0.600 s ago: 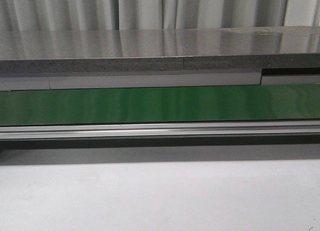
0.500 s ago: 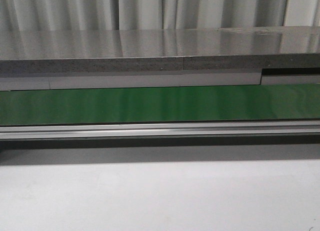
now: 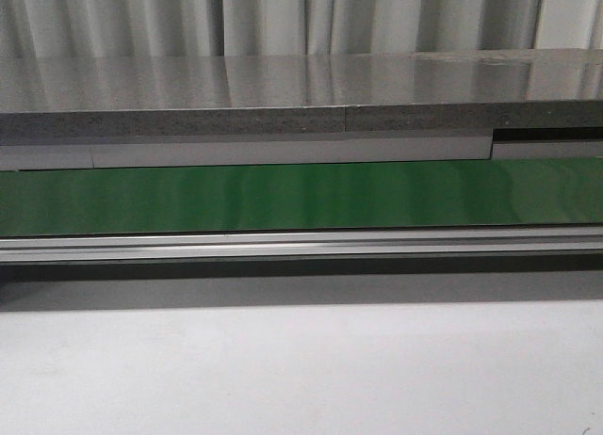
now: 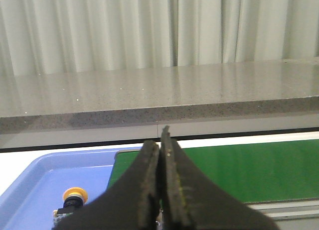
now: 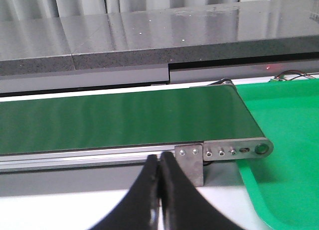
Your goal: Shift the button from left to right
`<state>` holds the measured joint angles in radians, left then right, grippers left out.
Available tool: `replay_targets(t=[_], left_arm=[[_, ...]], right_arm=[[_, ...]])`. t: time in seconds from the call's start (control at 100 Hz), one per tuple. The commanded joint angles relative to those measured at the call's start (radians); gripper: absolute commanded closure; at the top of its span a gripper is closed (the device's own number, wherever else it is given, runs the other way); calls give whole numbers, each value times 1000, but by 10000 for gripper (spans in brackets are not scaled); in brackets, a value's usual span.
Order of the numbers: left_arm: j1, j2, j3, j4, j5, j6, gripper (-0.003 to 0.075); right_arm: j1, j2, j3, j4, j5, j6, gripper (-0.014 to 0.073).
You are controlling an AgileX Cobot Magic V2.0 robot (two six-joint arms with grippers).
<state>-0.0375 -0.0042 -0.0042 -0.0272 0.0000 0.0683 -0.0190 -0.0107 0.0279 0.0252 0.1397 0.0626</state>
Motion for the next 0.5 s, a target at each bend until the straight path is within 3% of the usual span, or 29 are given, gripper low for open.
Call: replay_targets(t=[0.0, 0.2, 0.49], left_arm=[[-9, -10, -55, -44, -49, -11, 740], [-9, 132, -260, -51, 142, -11, 740], [-9, 518, -600, -51, 499, -11, 740]], right_arm=[[-7, -20, -15, 0, -88, -5, 661], [-7, -20, -15, 0, -88, -5, 661], [-7, -20, -15, 0, -88, -5, 661]])
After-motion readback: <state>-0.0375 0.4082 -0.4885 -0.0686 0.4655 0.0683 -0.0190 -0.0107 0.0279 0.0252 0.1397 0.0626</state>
